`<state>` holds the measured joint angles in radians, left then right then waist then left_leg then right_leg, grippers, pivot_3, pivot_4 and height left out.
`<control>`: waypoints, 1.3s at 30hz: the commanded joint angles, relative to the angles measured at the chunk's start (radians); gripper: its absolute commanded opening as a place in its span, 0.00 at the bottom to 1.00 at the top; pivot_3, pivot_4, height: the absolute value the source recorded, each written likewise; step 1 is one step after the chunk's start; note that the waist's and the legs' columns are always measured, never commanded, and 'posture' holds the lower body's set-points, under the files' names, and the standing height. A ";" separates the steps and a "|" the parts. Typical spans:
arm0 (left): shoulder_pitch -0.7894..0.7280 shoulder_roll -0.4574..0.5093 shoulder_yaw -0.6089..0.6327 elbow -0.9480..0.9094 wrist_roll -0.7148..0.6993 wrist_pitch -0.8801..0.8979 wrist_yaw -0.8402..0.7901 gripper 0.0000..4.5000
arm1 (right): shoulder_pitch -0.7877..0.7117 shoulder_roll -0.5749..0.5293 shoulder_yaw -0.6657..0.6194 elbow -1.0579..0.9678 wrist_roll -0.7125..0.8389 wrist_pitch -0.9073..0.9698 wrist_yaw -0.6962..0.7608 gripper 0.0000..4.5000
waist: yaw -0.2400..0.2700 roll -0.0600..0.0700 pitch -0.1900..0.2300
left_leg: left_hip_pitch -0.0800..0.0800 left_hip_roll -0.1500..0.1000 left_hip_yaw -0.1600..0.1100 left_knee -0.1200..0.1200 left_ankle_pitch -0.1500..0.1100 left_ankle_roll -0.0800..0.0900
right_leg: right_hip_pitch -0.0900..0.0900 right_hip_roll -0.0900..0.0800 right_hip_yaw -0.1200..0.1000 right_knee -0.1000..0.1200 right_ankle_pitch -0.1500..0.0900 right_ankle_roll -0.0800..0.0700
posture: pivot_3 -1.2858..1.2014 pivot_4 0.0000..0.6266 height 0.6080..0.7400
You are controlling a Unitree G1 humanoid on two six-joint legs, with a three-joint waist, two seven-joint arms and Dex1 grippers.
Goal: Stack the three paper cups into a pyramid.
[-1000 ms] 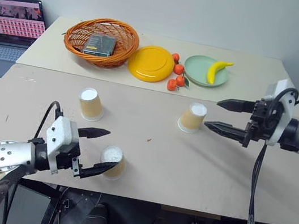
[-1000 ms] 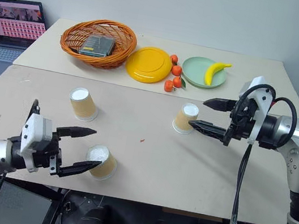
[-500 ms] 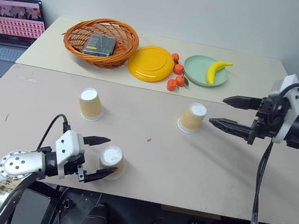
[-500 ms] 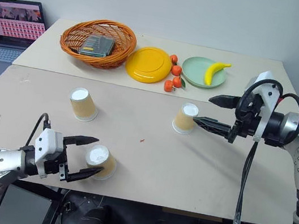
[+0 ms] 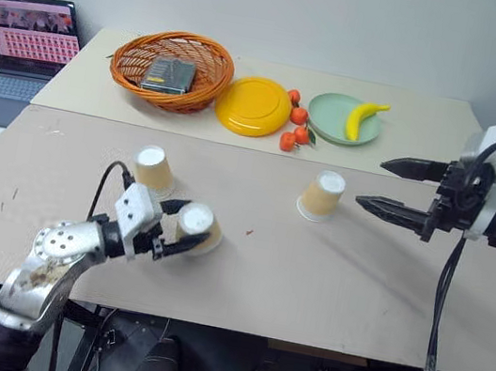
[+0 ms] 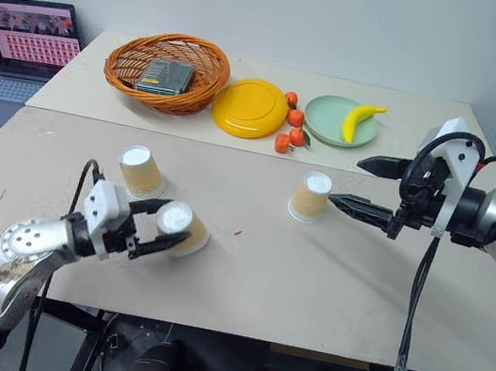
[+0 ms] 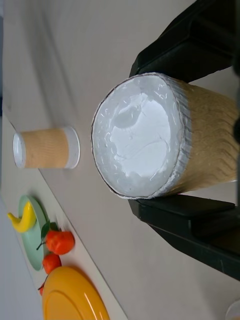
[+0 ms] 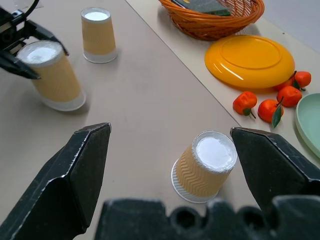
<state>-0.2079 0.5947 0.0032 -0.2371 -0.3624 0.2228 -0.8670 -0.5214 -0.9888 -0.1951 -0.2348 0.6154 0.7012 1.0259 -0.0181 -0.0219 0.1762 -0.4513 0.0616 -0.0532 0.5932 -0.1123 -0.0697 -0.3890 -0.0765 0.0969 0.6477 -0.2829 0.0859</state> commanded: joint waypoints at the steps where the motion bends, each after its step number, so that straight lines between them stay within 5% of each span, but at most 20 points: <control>1: -0.161 -0.032 -0.055 0.065 0.005 -0.002 -0.043 0.58 | 0.031 -0.005 -0.085 -0.076 0.039 0.024 -0.041 1.00 | 0.006 0.000 0.000 | 0.000 0.000 -0.001 0.000 0.000 0.000 | 0.000 0.000 0.000 0.000 0.000 0.000 | 0.52 0.24 0.94; 13: -0.492 -0.138 -0.148 0.260 -0.014 0.063 -0.171 0.58 | 0.213 0.011 -0.241 -0.230 0.091 0.074 -0.154 1.00 | 0.001 0.000 0.000 | -0.001 -0.001 -0.002 0.001 0.000 0.000 | 0.000 0.000 -0.001 0.001 0.000 0.001 | 0.52 0.24 0.94; 29: -0.617 -0.281 -0.268 0.692 0.129 -0.137 -0.353 0.58 | 0.374 0.035 -0.392 -0.412 0.200 0.144 -0.292 1.00 | 0.003 0.000 0.000 | -0.001 -0.001 -0.002 0.002 0.000 0.000 | 0.001 0.000 -0.001 0.001 0.000 0.001 | 0.52 0.24 0.94; 31: -0.618 -0.287 -0.270 0.704 0.134 -0.147 -0.377 0.80 | 0.376 0.032 -0.396 -0.422 0.213 0.150 -0.310 1.00 | 0.002 0.000 0.000 | -0.002 -0.001 -0.002 0.002 0.000 0.000 | 0.001 0.000 -0.001 0.001 0.000 0.001 | 0.52 0.24 0.94; 34: -0.618 -0.298 -0.272 0.720 0.144 -0.161 -0.397 0.99 | 0.371 0.026 -0.390 -0.431 0.229 0.158 -0.337 1.00 | 0.002 0.000 0.000 | -0.002 -0.001 -0.002 0.002 0.000 0.000 | 0.001 0.000 -0.001 0.001 0.000 0.001 | 0.52 0.24 0.94; 39: -0.646 -0.305 -0.239 0.681 0.132 -0.168 -0.393 0.99 | 0.353 0.014 -0.365 -0.410 0.231 0.144 -0.347 1.00 | 0.003 0.000 0.000 | -0.002 -0.001 -0.003 0.002 0.000 0.000 | 0.001 0.000 -0.001 0.001 0.000 0.001 | 0.52 0.24 0.94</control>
<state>-0.8046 0.2903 -0.2666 0.4934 -0.2165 0.0766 -1.2575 -0.1464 -0.9560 -0.5385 -0.6389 0.8400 0.8586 0.6851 -0.0154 -0.0221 0.1762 -0.4531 0.0602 -0.0558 0.5952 -0.1121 -0.0695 -0.3881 -0.0767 0.0961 0.6483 -0.2829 0.0872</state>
